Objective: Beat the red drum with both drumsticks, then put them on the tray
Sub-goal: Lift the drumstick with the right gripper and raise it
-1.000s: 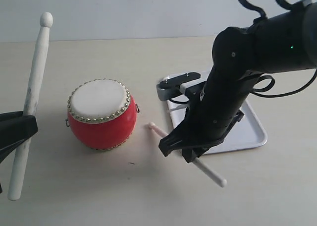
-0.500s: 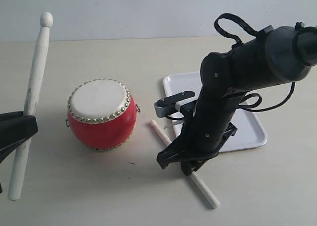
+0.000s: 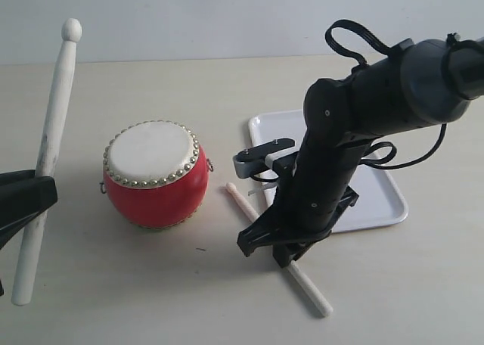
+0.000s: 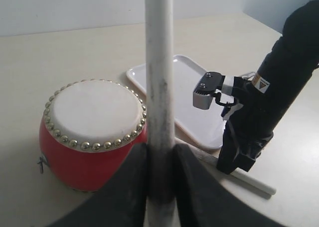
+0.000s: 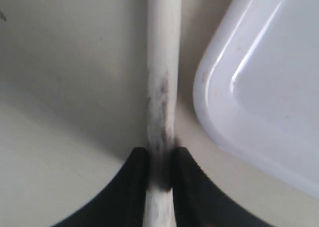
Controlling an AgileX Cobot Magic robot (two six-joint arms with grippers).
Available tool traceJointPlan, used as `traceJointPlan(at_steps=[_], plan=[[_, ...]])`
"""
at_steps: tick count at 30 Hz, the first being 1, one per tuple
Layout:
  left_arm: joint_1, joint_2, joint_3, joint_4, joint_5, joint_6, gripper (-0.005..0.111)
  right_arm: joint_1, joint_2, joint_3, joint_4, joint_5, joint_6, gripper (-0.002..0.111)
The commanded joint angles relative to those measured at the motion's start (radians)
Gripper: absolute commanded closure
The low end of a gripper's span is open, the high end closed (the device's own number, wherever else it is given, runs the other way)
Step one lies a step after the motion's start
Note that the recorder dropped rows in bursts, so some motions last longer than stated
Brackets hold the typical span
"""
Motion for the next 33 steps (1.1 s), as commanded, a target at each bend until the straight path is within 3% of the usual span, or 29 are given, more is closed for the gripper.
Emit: traceJointPlan(at_steps=[1,4,12,18,21,23,26,33], plan=[[-0.004,-0.008,0.000,0.009,0.006,0.013,0.107,0.001,0.058,0.009,-0.029,-0.029,-0.011,0.096],[-0.004,-0.008,0.000,0.009,0.006,0.017,0.107,0.001,0.060,0.009,-0.029,-0.032,-0.011,0.090],[-0.004,-0.008,0.000,0.009,0.006,0.017,0.107,0.001,0.074,0.009,-0.053,-0.036,0.019,0.090],[-0.004,-0.008,0.000,0.009,0.006,0.019,0.107,0.001,0.085,0.009,-0.344,-0.003,0.281,0.090],[-0.004,-0.008,0.000,0.009,0.006,0.021,0.107,0.001,0.085,0.009,-0.343,-0.030,0.279,0.097],[-0.004,-0.008,0.000,0.009,0.006,0.021,0.107,0.001,0.085,0.009,-0.343,-0.031,0.265,0.108],[-0.004,-0.008,0.000,0.009,0.006,0.021,0.107,0.001,0.085,0.009,-0.328,-0.031,0.251,0.108],[-0.004,-0.008,0.000,0.030,0.006,0.031,0.107,0.001,0.011,0.009,-0.095,-0.028,0.056,0.108]])
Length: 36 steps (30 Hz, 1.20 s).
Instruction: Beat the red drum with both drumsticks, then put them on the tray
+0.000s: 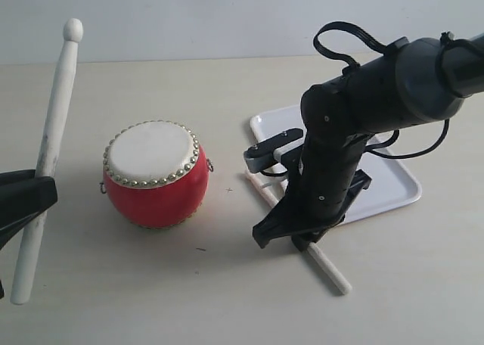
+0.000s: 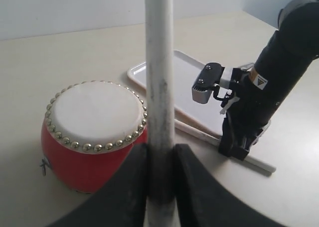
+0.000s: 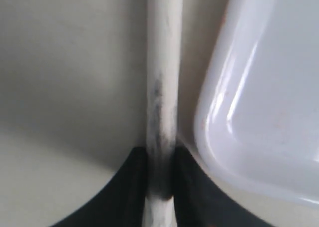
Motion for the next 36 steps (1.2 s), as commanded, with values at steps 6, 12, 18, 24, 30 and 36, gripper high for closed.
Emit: traceJointPlan(at_steps=[6,12,18,24,30,36], plan=[[-0.004,-0.008,0.000,0.059,0.006,0.011,0.107,0.001,-0.114,0.003,0.117,0.004,-0.100,0.108],[-0.004,-0.008,0.000,0.167,0.015,0.008,0.107,0.001,-0.222,-0.054,0.085,0.017,-0.111,0.108],[-0.004,-0.008,0.000,0.317,0.053,0.008,0.107,0.001,-0.285,-0.108,-0.028,0.009,-0.111,0.108],[-0.004,-0.008,-0.017,0.470,0.091,0.008,0.107,0.001,-0.327,-0.128,-0.207,-0.055,-0.115,0.108],[-0.004,-0.008,-0.065,0.470,0.083,0.287,0.107,0.001,-0.352,-0.128,-0.315,-0.101,-0.268,0.108],[-0.001,0.063,-0.119,0.470,0.095,0.536,0.107,0.004,-0.358,-0.128,-0.295,-0.135,-0.324,0.108]])
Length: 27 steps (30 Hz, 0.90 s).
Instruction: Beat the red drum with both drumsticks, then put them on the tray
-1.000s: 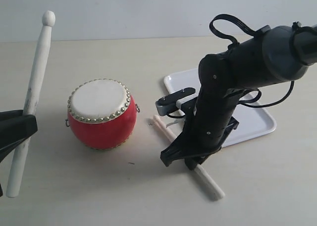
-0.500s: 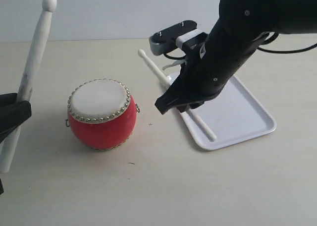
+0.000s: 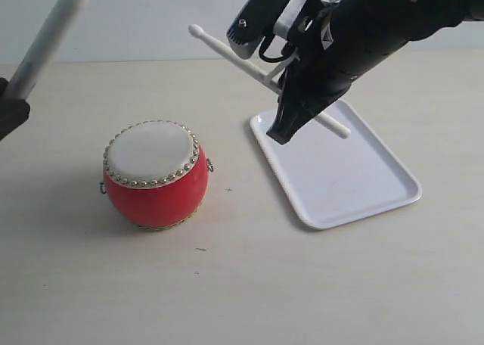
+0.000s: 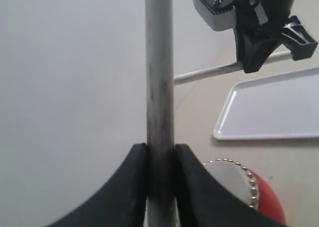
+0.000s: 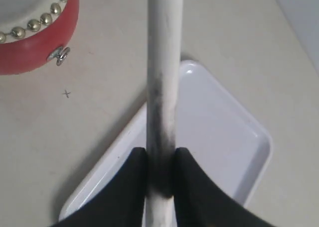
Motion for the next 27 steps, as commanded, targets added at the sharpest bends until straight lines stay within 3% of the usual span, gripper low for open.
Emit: traceJointPlan(at_steps=[1,5,9,12,15,19,27], plan=[[0.000,0.084,-0.040,-0.013,0.023,0.185,0.107,0.013,-0.012,-0.010,0.008,-0.005,-0.032,0.108],[0.002,0.276,-0.105,-0.272,0.164,0.480,0.107,0.084,-0.016,-0.010,-0.003,0.070,-0.109,0.108],[0.002,0.456,-0.213,-0.570,0.400,0.729,0.107,0.148,-0.022,-0.010,-0.093,0.079,0.005,0.108],[0.002,0.566,-0.299,-0.661,0.547,0.731,0.107,0.163,-0.022,-0.010,-0.158,0.106,0.131,0.108],[0.005,0.634,-0.360,-0.731,0.590,0.731,0.107,0.163,-0.022,-0.010,-0.179,0.169,0.208,0.108],[0.063,0.687,-0.414,-0.815,0.590,0.712,0.107,0.163,-0.022,-0.010,-0.221,0.250,0.294,0.108],[0.192,0.755,-0.443,-1.020,0.582,0.633,0.107,0.164,0.014,-0.010,-0.045,0.258,0.099,0.108]])
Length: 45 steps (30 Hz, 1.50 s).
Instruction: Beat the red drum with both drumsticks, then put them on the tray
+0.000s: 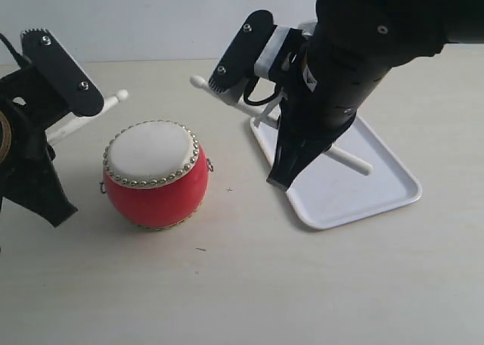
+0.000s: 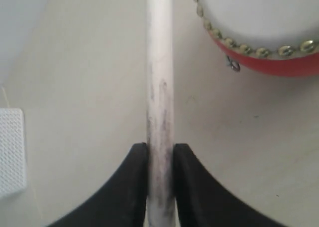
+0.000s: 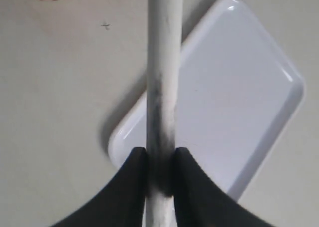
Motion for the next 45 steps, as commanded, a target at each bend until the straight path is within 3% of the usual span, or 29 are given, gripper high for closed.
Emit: traceJointPlan(at_steps=[1,10,18,25,31,39,45], plan=[[0.039,0.034,-0.008,-0.122,0.005,-0.039,0.107,0.013,0.031,-0.010,0.071,-0.024,-0.077,0.108],[0.039,0.043,-0.008,-0.164,-0.100,-0.047,0.107,0.109,0.106,-0.010,-0.160,-0.033,0.060,0.108],[0.039,0.043,-0.008,-0.142,-0.098,-0.047,0.107,0.114,0.123,-0.010,-0.257,-0.033,0.135,0.108],[-0.052,0.030,-0.008,-0.080,-0.033,-0.010,0.107,0.114,0.136,-0.010,-0.363,-0.031,0.128,0.108],[-0.089,0.032,-0.008,-0.082,0.095,0.014,0.107,0.114,0.137,-0.010,-0.359,-0.049,0.128,0.108],[-0.089,0.032,-0.008,0.019,0.086,-0.123,0.107,0.114,0.137,-0.010,-0.347,-0.051,0.134,0.108],[-0.089,0.032,-0.008,0.060,0.086,-0.124,0.107,0.114,0.137,-0.010,-0.347,-0.078,0.134,0.108]])
